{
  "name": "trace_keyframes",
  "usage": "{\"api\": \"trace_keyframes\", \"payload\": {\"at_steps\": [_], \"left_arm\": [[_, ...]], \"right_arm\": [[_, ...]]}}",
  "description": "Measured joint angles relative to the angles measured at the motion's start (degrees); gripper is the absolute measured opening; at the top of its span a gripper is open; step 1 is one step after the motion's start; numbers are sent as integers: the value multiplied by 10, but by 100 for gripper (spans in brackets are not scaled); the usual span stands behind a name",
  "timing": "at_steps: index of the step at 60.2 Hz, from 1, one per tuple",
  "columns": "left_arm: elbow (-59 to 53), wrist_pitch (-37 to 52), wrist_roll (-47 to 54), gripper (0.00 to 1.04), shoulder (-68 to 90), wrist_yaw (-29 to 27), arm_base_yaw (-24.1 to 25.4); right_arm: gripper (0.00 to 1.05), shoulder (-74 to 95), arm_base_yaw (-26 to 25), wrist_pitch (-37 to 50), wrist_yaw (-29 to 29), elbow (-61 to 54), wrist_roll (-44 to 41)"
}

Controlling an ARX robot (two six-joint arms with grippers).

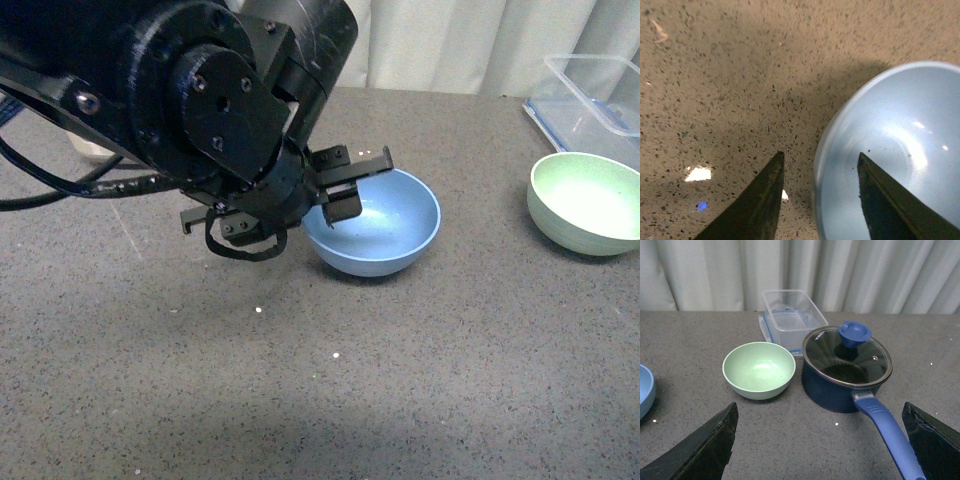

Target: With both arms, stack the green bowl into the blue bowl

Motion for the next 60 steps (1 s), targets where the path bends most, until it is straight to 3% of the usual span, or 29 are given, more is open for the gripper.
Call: {"api": "trace_keyframes", "payload": {"at_steps": [15,19,21,25,30,36,51,60], "left_arm": [[-91,60,-8,85,-108,11,45],[-133,78,-11,100,-151,15,71],[-151,128,11,97,-150,-15,75],[-213,320,96,86,-142,-76,84],[-310,526,224,72,-147,-73,103],[-391,653,307,54,-202,-55,126],[-532,654,353,4,-352,0,185],[-580,570,357,4,-482,31,211]], "right_arm": [[96,0,0,0,0,0,0],[96,0,0,0,0,0,0],[96,0,0,0,0,0,0],[96,0,0,0,0,0,0],[96,0,0,0,-2,0,0],[96,1,0,0,-2,0,0],[96,0,-1,0,-2,0,0],[96,0,-1,0,-2,0,0]]}}
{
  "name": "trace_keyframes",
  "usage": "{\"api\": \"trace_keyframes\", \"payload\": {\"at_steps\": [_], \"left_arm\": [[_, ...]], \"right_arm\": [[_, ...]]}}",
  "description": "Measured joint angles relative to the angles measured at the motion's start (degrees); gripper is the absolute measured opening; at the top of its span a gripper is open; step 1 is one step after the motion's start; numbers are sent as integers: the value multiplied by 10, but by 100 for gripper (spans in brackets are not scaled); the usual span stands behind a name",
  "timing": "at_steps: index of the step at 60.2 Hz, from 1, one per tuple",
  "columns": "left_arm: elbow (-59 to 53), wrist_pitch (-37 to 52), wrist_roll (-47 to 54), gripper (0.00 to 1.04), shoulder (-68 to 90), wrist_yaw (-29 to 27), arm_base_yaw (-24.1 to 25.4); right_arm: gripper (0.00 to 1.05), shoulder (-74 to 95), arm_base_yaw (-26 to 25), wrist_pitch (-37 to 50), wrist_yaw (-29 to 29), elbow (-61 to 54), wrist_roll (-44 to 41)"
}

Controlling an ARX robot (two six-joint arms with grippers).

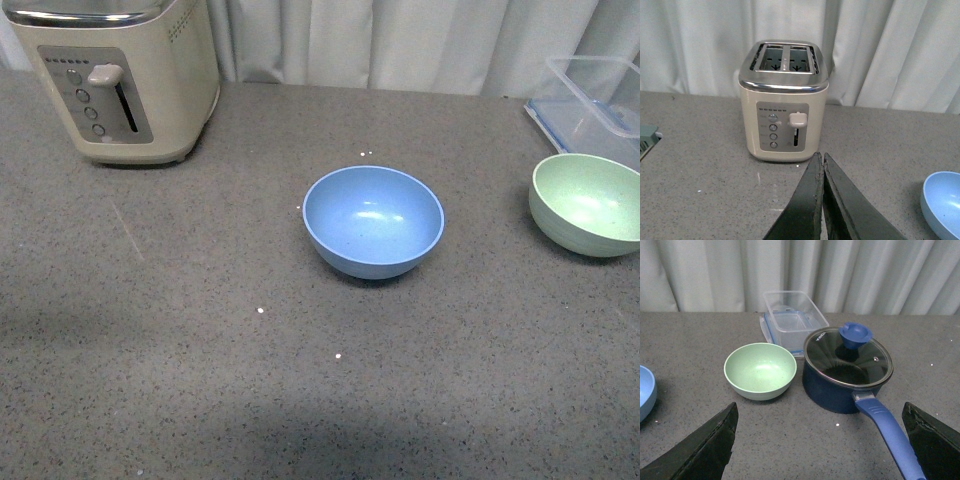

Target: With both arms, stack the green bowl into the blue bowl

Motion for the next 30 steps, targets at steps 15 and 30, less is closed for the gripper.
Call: {"api": "trace_keyframes", "payload": {"at_steps": [15,30], "left_arm": [[-50,-66,3,4,-120,22,27],[-81,-158,4,4,-245,71,79]], "right_arm": [[96,0,0,0,0,0,0],[96,0,0,0,0,0,0]]}}
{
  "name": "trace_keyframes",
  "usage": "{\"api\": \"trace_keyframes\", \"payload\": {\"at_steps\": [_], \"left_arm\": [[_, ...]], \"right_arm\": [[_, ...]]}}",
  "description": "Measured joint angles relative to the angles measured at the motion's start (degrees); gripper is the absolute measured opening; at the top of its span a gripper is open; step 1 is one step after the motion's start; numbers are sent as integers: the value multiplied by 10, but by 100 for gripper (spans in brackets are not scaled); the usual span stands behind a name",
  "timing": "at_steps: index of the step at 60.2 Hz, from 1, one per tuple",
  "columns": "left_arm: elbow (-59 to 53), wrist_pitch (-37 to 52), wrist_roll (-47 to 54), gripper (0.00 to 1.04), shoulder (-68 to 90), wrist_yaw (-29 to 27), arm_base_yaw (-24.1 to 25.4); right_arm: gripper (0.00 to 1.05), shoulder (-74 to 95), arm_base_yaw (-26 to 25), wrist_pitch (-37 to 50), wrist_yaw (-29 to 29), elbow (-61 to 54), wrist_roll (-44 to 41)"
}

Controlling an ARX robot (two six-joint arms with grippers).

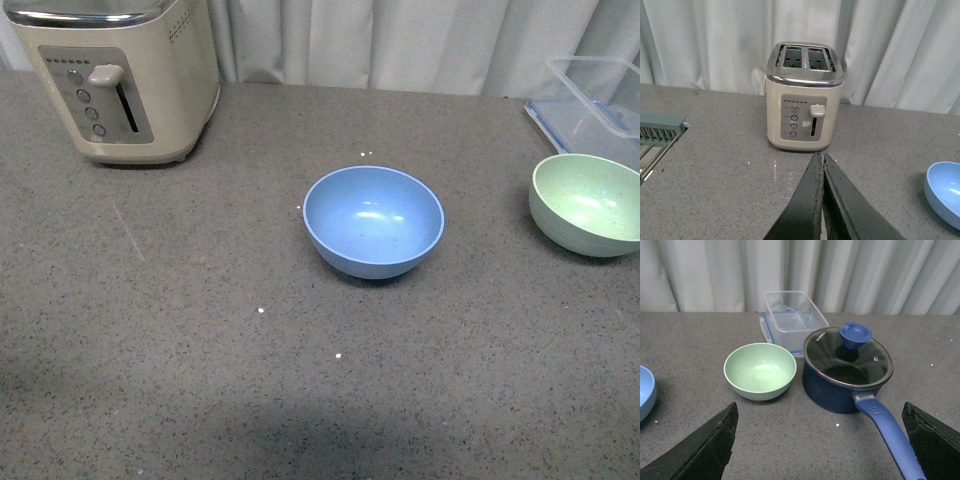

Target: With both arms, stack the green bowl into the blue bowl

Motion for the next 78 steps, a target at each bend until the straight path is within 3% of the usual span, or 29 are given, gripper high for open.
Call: {"api": "trace_keyframes", "payload": {"at_steps": [43,78], "left_arm": [[-11,-255,0,4,-286,2,1],[-11,-364,0,4,-396,3,1]], "right_arm": [[96,0,0,0,0,0,0],[96,0,0,0,0,0,0]]}}
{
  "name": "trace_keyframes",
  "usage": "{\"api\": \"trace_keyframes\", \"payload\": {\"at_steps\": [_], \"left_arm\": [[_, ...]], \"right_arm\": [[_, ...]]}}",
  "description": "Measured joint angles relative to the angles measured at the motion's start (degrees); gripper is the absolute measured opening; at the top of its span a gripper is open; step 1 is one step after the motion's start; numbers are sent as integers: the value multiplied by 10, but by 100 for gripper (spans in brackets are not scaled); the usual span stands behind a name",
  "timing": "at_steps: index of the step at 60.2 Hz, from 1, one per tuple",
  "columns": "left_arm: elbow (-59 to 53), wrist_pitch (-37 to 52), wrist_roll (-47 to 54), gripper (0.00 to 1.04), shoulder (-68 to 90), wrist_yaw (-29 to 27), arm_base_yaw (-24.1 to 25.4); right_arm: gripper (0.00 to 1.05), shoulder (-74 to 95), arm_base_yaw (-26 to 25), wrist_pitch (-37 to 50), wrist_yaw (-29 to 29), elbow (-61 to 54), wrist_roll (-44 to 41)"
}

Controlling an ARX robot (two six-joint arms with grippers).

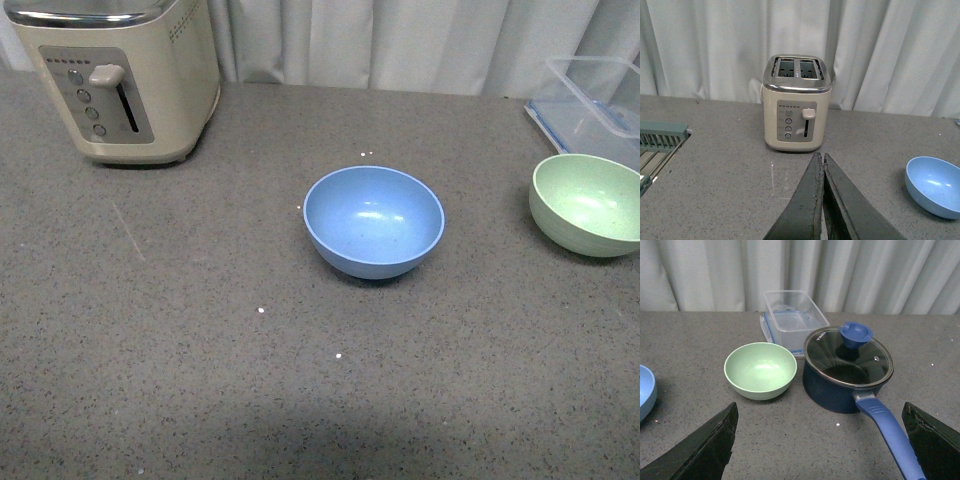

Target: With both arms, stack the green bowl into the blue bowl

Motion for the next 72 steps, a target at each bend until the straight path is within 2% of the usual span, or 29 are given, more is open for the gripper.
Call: {"api": "trace_keyframes", "payload": {"at_steps": [8,14,30,33,38,43,48,54,63,72], "left_arm": [[0,-24,0,4,-23,0,0],[0,-111,0,4,-96,1,0],[0,-118,0,5,-113,1,0],[0,-118,0,14,-114,1,0],[0,-118,0,28,-114,1,0],[0,-118,0,42,-114,1,0],[0,-118,0,56,-114,1,0],[0,-118,0,74,-114,1,0],[0,-118,0,99,-114,1,0],[0,-118,2,98,-115,1,0]], "right_arm": [[96,0,0,0,0,0,0],[96,0,0,0,0,0,0],[96,0,0,0,0,0,0],[96,0,0,0,-1,0,0],[96,36,-21,-6,-63,12,10],[96,132,-47,60,-117,37,11],[96,276,-73,165,-166,83,-11],[96,427,-97,230,-217,147,-46],[96,616,-114,200,-288,248,-103],[96,722,-116,128,-342,348,-163]]}}
